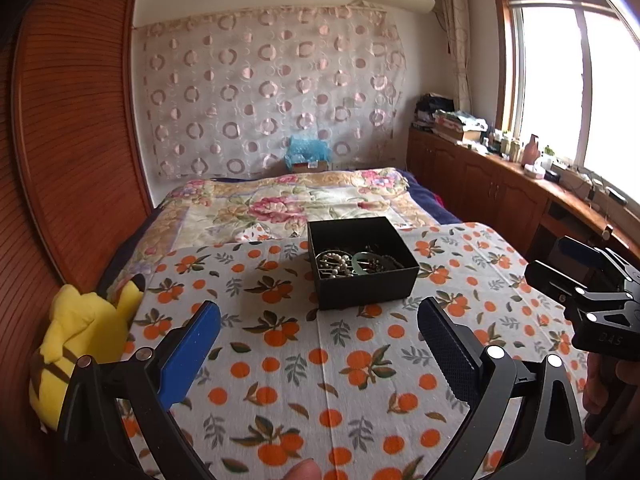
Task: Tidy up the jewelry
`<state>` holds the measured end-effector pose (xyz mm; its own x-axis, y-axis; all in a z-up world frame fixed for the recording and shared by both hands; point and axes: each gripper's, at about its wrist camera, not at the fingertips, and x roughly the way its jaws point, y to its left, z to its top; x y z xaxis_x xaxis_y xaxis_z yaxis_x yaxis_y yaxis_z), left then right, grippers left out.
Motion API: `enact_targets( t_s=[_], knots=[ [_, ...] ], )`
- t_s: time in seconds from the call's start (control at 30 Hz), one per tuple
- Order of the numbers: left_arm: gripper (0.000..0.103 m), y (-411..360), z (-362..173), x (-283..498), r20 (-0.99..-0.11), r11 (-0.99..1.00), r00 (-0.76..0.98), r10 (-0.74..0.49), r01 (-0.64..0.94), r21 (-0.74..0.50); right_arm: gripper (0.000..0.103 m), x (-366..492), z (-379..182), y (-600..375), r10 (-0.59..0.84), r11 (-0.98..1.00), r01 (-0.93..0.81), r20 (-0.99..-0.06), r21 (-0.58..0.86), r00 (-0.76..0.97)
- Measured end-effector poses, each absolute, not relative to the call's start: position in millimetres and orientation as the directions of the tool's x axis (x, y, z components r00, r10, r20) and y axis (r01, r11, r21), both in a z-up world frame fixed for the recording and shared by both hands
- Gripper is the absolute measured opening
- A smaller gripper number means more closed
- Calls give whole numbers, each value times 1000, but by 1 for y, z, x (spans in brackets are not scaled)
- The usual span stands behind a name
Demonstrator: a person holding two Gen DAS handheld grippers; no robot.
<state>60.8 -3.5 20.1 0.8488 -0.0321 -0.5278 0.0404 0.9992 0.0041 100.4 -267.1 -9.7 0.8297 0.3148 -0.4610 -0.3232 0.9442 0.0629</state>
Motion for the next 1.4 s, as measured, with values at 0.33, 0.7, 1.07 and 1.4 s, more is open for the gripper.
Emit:
enact_targets(
  t_s=[0.33, 0.7, 1.07, 1.4],
  knots=[
    [95, -10, 31, 40, -496, 999, 868, -23, 34, 13, 100, 68, 8, -269, 331, 940, -337, -412, 61, 849],
    [95, -13, 35, 27, -476, 999, 879, -27, 32, 3, 100, 61, 11, -271, 328, 941, -333, -403, 61, 854],
    [95, -12, 38, 24, -466, 999, 884, -38, 40, -6, 100, 60, 10, -273, 329, 941, -333, -403, 62, 854],
    [95, -13, 40, 22, -462, 999, 886, -38, 40, -7, 100, 56, 9, -272, 332, 940, -335, -404, 66, 852]
  ],
)
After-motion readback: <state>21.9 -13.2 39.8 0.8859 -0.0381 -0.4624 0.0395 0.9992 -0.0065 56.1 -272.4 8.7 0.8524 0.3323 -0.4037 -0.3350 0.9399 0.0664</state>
